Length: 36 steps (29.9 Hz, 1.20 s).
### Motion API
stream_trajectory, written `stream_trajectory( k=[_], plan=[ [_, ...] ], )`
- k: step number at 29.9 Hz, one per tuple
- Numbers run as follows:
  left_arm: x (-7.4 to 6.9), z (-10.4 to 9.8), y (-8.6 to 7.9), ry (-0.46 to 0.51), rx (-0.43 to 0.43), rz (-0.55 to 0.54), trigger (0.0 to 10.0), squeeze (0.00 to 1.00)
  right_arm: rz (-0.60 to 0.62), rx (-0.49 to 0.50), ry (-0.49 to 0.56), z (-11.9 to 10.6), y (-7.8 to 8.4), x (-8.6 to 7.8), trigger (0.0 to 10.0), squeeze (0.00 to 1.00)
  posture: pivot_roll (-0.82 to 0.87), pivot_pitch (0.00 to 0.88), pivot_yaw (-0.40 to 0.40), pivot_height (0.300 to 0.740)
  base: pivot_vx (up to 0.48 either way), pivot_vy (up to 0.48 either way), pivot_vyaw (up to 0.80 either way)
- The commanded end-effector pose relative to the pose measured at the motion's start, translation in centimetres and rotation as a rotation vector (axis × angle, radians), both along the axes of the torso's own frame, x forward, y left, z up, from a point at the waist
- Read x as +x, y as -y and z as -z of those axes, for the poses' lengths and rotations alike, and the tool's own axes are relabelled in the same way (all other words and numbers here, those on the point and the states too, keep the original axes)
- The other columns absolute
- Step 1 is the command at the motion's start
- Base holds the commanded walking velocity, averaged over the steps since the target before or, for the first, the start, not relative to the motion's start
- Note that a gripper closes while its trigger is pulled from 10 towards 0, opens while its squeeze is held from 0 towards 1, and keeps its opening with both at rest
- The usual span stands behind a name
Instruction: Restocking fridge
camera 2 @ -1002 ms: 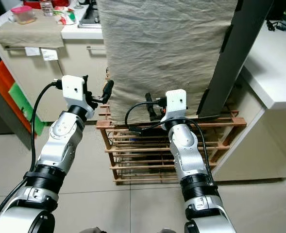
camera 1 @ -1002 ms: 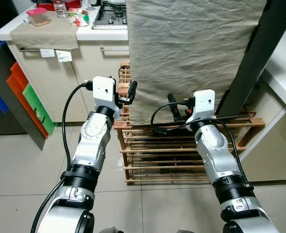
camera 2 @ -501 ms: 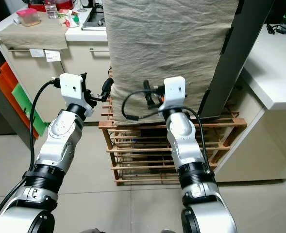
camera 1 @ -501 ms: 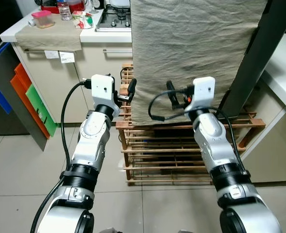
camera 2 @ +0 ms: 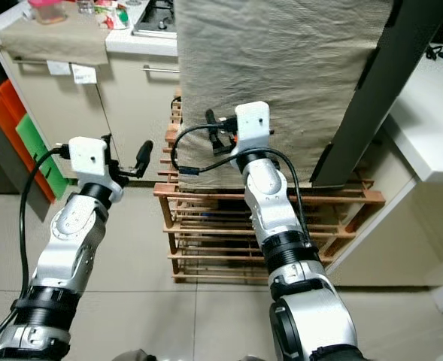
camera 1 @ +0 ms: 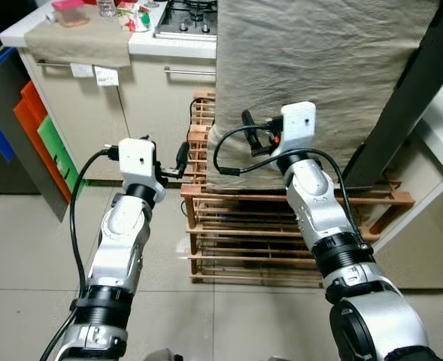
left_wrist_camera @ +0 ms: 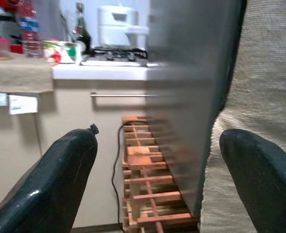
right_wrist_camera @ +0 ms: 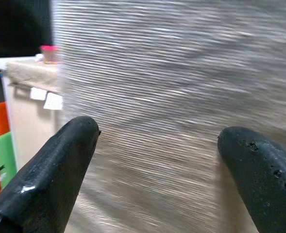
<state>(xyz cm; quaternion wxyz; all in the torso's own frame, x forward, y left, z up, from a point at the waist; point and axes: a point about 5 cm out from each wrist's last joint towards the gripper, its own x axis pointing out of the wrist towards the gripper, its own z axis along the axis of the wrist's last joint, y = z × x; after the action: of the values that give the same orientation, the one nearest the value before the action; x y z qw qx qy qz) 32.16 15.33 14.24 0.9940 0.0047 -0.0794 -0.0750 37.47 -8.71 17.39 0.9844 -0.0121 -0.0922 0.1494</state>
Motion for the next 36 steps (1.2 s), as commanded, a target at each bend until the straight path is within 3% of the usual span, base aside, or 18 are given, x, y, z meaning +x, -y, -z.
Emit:
stream_trajectory(
  k=[1, 8, 13, 17, 20, 23, 26, 28, 32, 36],
  plan=[
    [-0.3, -0.1, -0.2, -0.004, 0.007, -0.016, 10.0, 0.0, -0.011, -0.011, 0.009, -0.3, -0.3, 0.3, 10.0, 0.0, 0.06, 0.0, -0.063, 0.74, 0.0, 0.0, 0.0],
    [-1.5, 0.0, -0.8, -0.019, 0.005, -0.051, 10.0, 0.0, -0.022, -0.035, 0.023, -1.2, -0.8, 1.1, 10.0, 0.0, 0.1, 0.0, -0.091, 0.74, 0.0, 0.0, 0.0],
    [-1.7, -0.1, -0.8, -0.021, 0.006, -0.054, 10.0, 0.0, -0.031, -0.04, 0.044, -1.7, -0.9, 1.3, 10.0, 0.0, 0.1, 0.0, -0.094, 0.74, 0.0, 0.0, 0.0],
    [-1.1, -0.4, -0.5, -0.016, 0.001, -0.04, 10.0, 0.0, -0.028, -0.025, 0.074, -2.0, -0.1, 0.9, 10.0, 0.0, 0.07, 0.0, -0.086, 0.74, 0.0, 0.0, 0.0],
    [-0.6, -0.9, 0.1, -0.004, -0.025, -0.01, 10.0, 0.0, -0.017, 0.004, 0.086, -1.6, 0.8, 0.2, 10.0, 0.0, 0.06, 0.0, -0.08, 0.74, 0.0, 0.0, 0.0],
    [0.0, -1.4, 0.9, 0.013, -0.04, 0.02, 10.0, 0.0, -0.04, 0.02, 0.1, -0.3, 1.8, -2.0, 10.0, 0.0, 0.0, 0.0, -0.05, 0.74, 0.0, 0.342, 0.0],
    [0.2, -1.6, 1.5, 0.021, -0.045, 0.049, 10.0, 0.0, -0.036, 0.025, 0.105, -0.1, 2.5, -2.8, 10.0, 0.0, -0.01, 0.0, -0.041, 0.74, 0.0, 0.48, 0.0],
    [0.5, -1.6, 2.1, 0.022, -0.047, 0.076, 10.0, 0.0, -0.001, 0.047, 0.105, 0.2, 4.0, -3.7, 10.0, 0.0, -0.03, 0.0, -0.029, 0.74, 0.0, 0.48, 0.0],
    [0.9, -1.9, 2.3, 0.029, -0.065, 0.092, 10.0, 0.0, 0.028, 0.043, 0.086, 0.6, 5.5, -4.6, 10.0, 0.0, -0.06, 0.0, -0.019, 0.74, 0.0, 0.48, -0.1],
    [1.2, -2.1, 2.3, 0.036, -0.076, 0.098, 10.0, 0.0, 0.034, 0.024, 0.065, 0.8, 6.1, -5.1, 10.0, 0.0, -0.06, 0.0, -0.018, 0.74, 0.0, 0.48, -0.62]
  ],
)
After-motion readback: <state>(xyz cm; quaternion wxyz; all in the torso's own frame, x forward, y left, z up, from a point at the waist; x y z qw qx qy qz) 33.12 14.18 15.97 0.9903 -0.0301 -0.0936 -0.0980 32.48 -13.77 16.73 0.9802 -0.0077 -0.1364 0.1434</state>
